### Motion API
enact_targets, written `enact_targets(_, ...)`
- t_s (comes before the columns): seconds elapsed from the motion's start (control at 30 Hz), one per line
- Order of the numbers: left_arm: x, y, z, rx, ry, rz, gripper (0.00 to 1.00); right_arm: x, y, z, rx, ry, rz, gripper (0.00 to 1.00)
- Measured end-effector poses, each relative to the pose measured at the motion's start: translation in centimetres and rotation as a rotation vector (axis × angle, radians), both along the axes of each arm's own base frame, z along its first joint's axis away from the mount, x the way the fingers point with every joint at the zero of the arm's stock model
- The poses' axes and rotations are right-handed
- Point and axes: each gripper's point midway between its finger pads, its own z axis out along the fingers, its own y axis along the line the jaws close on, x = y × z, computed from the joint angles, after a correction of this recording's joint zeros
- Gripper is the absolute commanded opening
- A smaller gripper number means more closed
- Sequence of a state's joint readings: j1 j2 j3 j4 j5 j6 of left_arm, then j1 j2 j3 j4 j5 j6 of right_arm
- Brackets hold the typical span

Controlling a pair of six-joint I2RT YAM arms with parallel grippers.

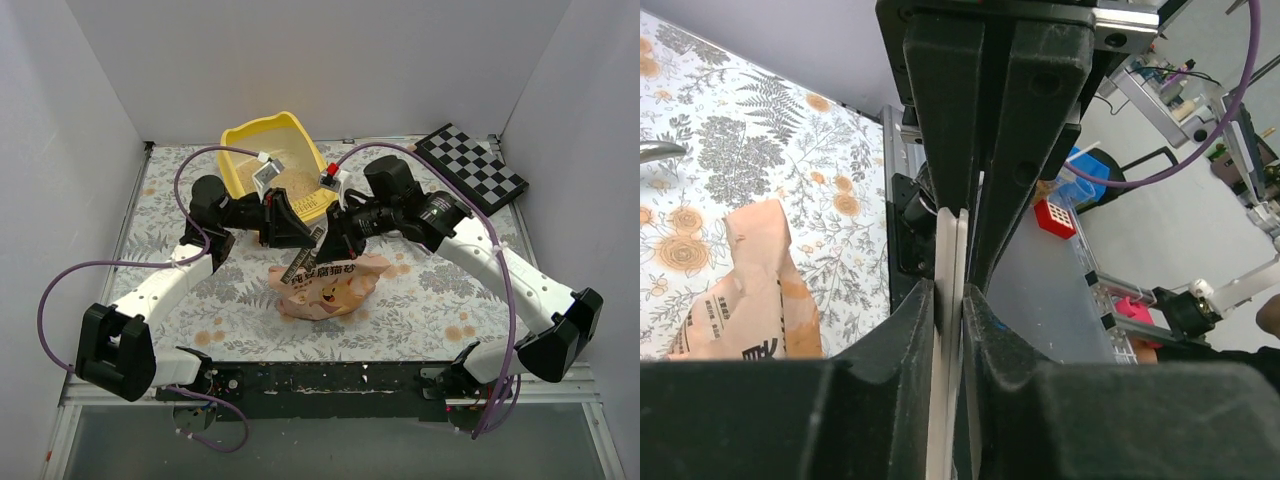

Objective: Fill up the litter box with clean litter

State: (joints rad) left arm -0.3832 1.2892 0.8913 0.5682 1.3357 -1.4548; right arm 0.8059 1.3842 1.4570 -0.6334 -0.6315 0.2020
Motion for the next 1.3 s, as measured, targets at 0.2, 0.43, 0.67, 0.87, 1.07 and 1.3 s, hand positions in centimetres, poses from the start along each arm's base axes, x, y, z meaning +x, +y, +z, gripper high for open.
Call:
enact_targets(0.2,0.3,-0.3,-0.7,0.010,-0.010,0.008,0.00,0.2,-0.1,-0.6,-0.024,0.026,-0.007,0.14)
enact_targets(0.43,1.5,-0.7,-1.5,0.042,0.013,0.079,0.00,0.6,-0.8,-0.4,-0.023,-0.018,-0.031,0.51)
enact_targets(0.67,3.6,-0.8,-0.4,0.036,0.029,0.231,0.00,-0.8,-5.1,2.5,0.040,-0.166,-0.146,0.60)
enact_targets(0.87,5.0,-0.5,3.2,-0.059,0.051,0.377,0.00,-0.1,-6.7,4.0,0.108,-0.248,-0.247,0.66)
enact_targets(1.07,5.0,0.4,6.6,-0.205,0.071,0.470,0.00,2.2,-6.1,4.2,0.163,-0.228,-0.313,0.68)
enact_targets(1.3,4.8,1.0,7.4,-0.304,0.140,0.496,0.00,3.9,-5.1,6.3,0.319,-0.235,-0.305,0.70)
